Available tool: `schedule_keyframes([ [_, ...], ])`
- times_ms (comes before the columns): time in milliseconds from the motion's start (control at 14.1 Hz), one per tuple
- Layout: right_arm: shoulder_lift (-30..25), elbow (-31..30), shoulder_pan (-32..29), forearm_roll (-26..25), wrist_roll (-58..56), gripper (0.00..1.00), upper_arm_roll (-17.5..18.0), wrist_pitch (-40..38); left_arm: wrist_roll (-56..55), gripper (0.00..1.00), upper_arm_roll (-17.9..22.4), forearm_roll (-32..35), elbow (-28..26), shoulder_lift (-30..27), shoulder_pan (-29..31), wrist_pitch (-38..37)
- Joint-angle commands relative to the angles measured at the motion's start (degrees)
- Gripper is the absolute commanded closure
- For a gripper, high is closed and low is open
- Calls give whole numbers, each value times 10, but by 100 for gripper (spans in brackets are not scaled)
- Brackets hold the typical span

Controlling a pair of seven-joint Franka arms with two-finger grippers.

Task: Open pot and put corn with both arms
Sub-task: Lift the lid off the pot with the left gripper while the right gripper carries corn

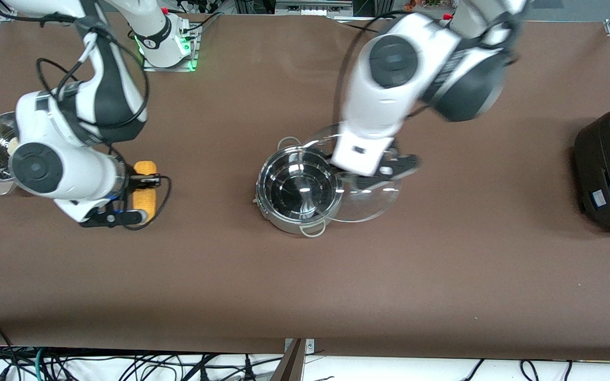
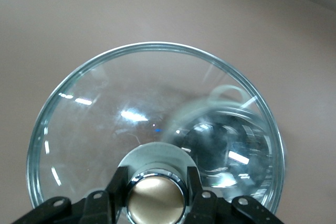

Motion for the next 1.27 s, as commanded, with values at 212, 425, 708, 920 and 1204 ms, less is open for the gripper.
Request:
schedule_keyframes([
  [212, 52, 10, 124, 118, 204, 100, 2, 182, 288, 100, -2, -21, -373, -241, 178, 48],
  [425, 102, 10, 182, 152, 246, 100, 3, 340, 396, 100, 41, -23, -496, -268, 213, 173],
  [708, 171, 7, 228, 150, 290, 96, 3, 472, 458, 100, 63, -24, -641, -230, 213, 434],
  [920, 166, 3, 229, 142, 291, 0, 0, 437, 459, 100, 63, -24, -653, -178, 213, 473],
  [1204, 142, 6, 226, 115, 290, 0, -2, 384, 459, 100, 63, -24, -653, -127, 212, 507],
])
